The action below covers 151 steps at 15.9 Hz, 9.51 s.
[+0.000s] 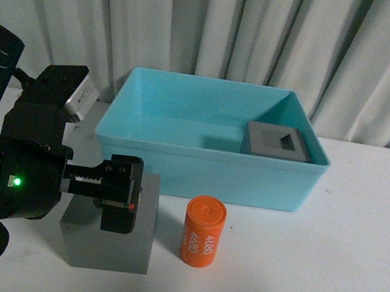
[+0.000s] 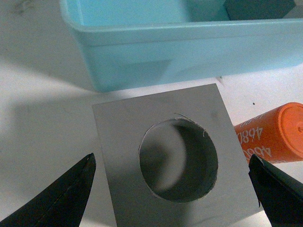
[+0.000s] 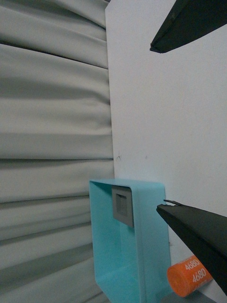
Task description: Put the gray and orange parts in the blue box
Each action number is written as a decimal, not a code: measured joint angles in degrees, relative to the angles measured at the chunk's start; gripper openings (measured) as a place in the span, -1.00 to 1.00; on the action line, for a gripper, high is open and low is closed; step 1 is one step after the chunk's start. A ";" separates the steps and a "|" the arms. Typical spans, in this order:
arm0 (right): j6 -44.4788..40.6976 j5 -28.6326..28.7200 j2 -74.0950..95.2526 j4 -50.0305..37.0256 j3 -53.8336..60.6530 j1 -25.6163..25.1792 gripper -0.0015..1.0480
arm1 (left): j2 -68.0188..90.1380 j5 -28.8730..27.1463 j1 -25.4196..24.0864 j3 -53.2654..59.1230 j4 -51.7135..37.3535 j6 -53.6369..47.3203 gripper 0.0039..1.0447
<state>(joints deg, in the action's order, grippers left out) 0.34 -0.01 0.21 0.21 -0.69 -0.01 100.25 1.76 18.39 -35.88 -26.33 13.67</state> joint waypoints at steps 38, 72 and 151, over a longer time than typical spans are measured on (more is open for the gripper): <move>0.00 0.00 0.00 0.00 0.02 0.00 0.87 | 8.87 -4.35 -3.21 -29.27 9.84 -2.10 -0.65; -0.04 -0.02 0.00 0.02 0.02 0.00 0.87 | -99.82 -1.79 -18.38 35.28 26.53 -12.68 -0.97; 6.01 -3.26 136.41 -6.75 -95.97 24.46 -0.09 | -99.82 -1.77 -18.38 35.28 26.51 -12.72 0.88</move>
<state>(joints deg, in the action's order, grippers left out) 6.35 -3.27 136.62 -6.55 -96.66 24.45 0.43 -0.01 0.01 -0.60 0.19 0.95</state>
